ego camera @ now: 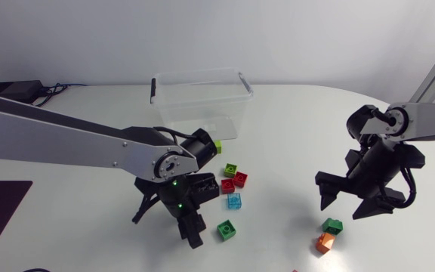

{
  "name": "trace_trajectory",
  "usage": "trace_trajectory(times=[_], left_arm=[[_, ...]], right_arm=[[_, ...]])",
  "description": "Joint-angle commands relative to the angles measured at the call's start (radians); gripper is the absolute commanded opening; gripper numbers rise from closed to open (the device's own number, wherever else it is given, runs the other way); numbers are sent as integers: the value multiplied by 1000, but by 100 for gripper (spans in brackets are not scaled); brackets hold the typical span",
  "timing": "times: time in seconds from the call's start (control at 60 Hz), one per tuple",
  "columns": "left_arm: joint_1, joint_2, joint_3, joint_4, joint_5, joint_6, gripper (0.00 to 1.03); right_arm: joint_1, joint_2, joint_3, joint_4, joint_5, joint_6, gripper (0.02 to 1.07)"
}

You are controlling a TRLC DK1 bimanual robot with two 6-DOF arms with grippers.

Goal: Place the duplo bricks in the container

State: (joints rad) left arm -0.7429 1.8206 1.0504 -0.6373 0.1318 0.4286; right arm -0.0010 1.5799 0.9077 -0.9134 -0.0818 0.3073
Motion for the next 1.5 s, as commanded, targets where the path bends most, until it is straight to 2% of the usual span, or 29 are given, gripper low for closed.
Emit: trace_trajectory(times=[0.0, 0.033, 0.2, 0.233, 0.35, 0.483, 0.583, 0.95, 1.067, 1.3, 1.383, 1.483], left_arm=[[-12, 17, 20, -24, 12, 32, 42], [-12, 17, 19, -27, 12, 30, 39], [-15, 22, 13, -28, 12, 33, 38], [-13, 22, 14, -28, 12, 36, 33], [-15, 23, 16, -28, 12, 44, 32], [-10, 31, 26, -39, 12, 42, 32], [-4, 31, 34, -53, 12, 44, 32], [79, -60, 114, -122, 11, 56, 32], [117, -101, 154, -131, 11, 59, 32], [177, -178, 243, -131, 11, 58, 32], [192, -192, 278, -130, 11, 52, 32], [220, -202, 330, -128, 12, 41, 32]], right_arm=[[10, 23, -26, -12, 4, 19, 92], [12, 25, -26, -10, 4, 19, 91], [21, 31, -32, -7, 4, 19, 91], [22, 32, -33, -5, 4, 19, 91], [24, 40, -35, -7, 4, 19, 91], [29, 54, -36, -4, 1, 16, 84], [33, 68, -44, -2, -1, 10, 84], [30, 94, -44, -1, 1, 15, 83], [30, 103, -38, 16, 1, 7, 61], [33, 112, -38, 19, 7, 7, 59], [35, 112, -36, 31, 8, -5, 43], [41, 107, -38, 39, 13, -5, 36]])
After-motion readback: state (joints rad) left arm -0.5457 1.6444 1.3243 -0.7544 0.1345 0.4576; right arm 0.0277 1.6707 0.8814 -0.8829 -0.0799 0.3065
